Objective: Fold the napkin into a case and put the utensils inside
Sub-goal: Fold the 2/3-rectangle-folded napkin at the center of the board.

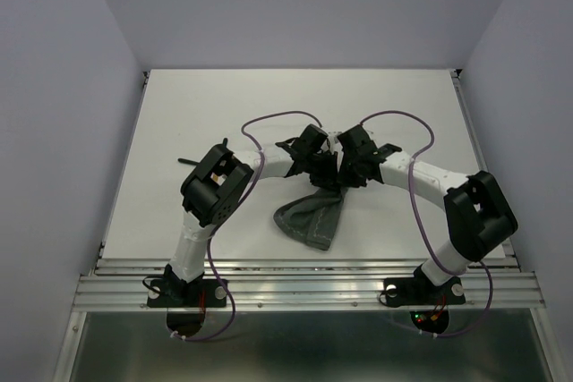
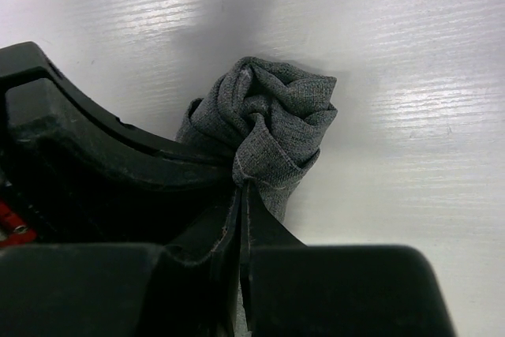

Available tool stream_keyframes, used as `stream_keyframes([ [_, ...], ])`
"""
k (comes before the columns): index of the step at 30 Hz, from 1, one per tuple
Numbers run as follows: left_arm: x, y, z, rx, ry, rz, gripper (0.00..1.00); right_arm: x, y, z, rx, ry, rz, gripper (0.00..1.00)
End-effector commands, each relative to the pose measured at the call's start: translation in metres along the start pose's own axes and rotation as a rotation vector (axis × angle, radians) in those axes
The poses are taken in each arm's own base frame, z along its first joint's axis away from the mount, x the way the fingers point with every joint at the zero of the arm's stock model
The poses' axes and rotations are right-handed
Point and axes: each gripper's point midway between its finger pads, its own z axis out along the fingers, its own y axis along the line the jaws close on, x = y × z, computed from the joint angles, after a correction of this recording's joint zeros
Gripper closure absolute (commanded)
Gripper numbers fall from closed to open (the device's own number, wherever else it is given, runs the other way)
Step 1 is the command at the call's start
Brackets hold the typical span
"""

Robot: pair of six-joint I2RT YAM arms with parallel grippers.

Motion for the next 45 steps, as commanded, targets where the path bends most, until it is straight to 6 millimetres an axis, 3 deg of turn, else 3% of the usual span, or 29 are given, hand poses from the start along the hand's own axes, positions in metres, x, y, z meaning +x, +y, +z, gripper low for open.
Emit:
stream_keyframes([
  [1,0.006,-0.032,-0.001,0.128,0.022,0.047,1.00,-0.015,0.026,0.010,-0.087,-0.041,0.048,0.96],
  [5,0.004,-0.035,-0.004,0.128,0.011,0.047,1.00,0.001,0.018,0.023,-0.076,-0.003,0.072,0.97],
  [17,-0.001,-0.031,-0.020,0.046,-0.013,0.093,0.58,0.020,0.001,0.043,-0.026,0.027,0.113,0.97],
  [19,-0.002,-0.029,-0.024,0.016,-0.016,0.098,0.53,0.018,-0.003,0.043,-0.018,0.020,0.127,0.97],
  [25,-0.013,-0.026,-0.039,-0.053,-0.051,0.122,0.51,0.015,-0.008,0.038,-0.017,0.000,0.147,0.97],
  [33,-0.017,-0.016,-0.055,-0.116,-0.069,0.120,0.21,0.012,-0.010,0.035,-0.021,-0.008,0.159,0.97],
  [38,-0.018,-0.003,-0.067,-0.180,-0.086,0.107,0.16,0.012,-0.011,0.032,-0.021,-0.013,0.164,0.97],
  [45,-0.029,0.014,-0.101,-0.243,-0.153,0.061,0.16,0.007,-0.015,0.032,-0.018,-0.020,0.186,0.97],
])
